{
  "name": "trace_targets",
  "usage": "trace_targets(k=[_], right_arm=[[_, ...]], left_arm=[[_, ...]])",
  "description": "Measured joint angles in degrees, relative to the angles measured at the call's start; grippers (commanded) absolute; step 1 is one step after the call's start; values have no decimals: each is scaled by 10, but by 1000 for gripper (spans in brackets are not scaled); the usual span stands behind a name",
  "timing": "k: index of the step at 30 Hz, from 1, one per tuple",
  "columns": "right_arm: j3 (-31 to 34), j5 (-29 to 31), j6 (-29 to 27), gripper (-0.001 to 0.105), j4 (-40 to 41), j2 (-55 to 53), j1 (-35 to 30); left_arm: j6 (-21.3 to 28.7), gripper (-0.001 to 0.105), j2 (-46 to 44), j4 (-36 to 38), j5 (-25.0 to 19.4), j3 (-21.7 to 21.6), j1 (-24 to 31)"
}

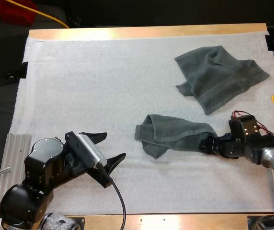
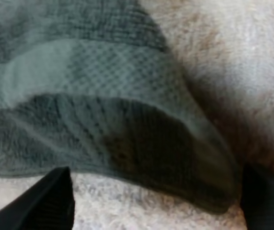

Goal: Pick towel from pile, fold and stack

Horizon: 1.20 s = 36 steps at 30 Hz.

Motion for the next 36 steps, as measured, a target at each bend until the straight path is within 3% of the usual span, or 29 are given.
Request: trace_targets(k=[15,25,36], right_arm=[[1,4,0,0,0,13,-1],[1,10,0,1,0,0,-1],[-8,36,0,1,6,-116,4]], left_arm=[[0,69,0,0,0,0,0],[0,69,0,0,1,0,0],[0,69,0,0,1,0,0]])
